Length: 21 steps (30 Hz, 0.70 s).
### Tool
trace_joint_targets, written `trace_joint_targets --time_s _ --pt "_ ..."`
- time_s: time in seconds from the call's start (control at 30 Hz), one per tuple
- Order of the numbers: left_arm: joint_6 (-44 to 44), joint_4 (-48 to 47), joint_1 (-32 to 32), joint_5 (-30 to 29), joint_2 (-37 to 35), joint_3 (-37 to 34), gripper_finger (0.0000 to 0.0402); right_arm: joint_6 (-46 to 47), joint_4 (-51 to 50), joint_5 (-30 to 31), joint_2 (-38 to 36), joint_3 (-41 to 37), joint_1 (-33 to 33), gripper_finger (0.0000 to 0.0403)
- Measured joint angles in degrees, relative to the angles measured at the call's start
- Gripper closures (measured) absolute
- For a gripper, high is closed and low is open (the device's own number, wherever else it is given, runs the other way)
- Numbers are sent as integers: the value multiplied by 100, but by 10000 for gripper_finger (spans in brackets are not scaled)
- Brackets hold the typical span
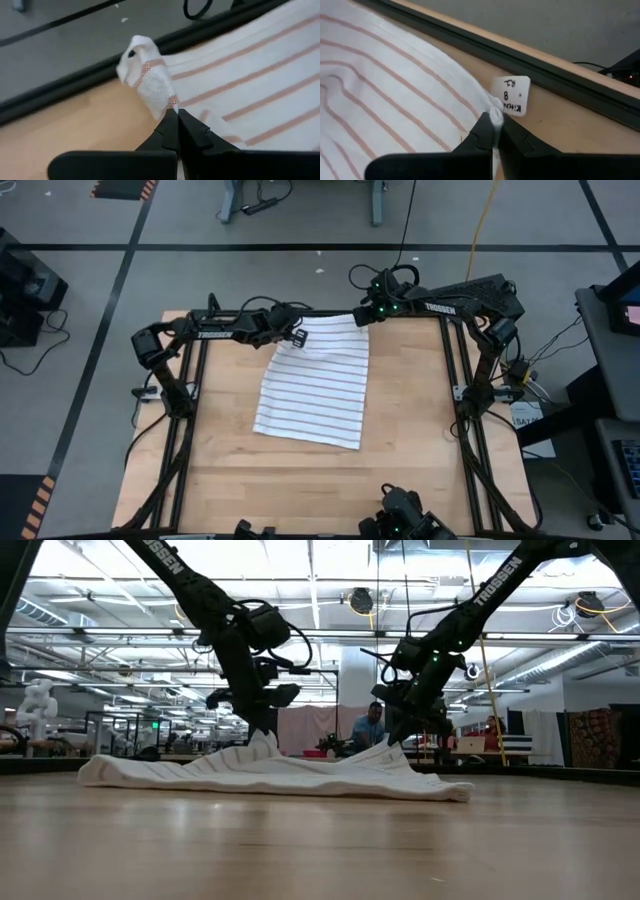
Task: Roll towel
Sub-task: Roll the white towel
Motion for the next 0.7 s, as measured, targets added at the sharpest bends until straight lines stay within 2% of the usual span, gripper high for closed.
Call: trace_joint_targets --time_s 0.13,0.27,0.37,0.5,0.57,0.7 --pt "249 55 184 104 -18 0 400 0 -109 -37 0 0 0 401" --pt "116 -105 438 1085 -19 0 382 34 -182 -46 0 0 0 401" --pt "-190 -554 540 1505 -81 0 342 103 -189 -49 0 0 0 401" --pt "-210 -1451 542 1421 -485 15 276 135 -193 -83 0 0 1 401" --pt "-210 -2204 548 1450 -688 3 245 135 -192 -90 0 0 1 401" --pt "-105 -2793 532 2347 -1087 -216 194 138 -190 -223 0 0 2 401"
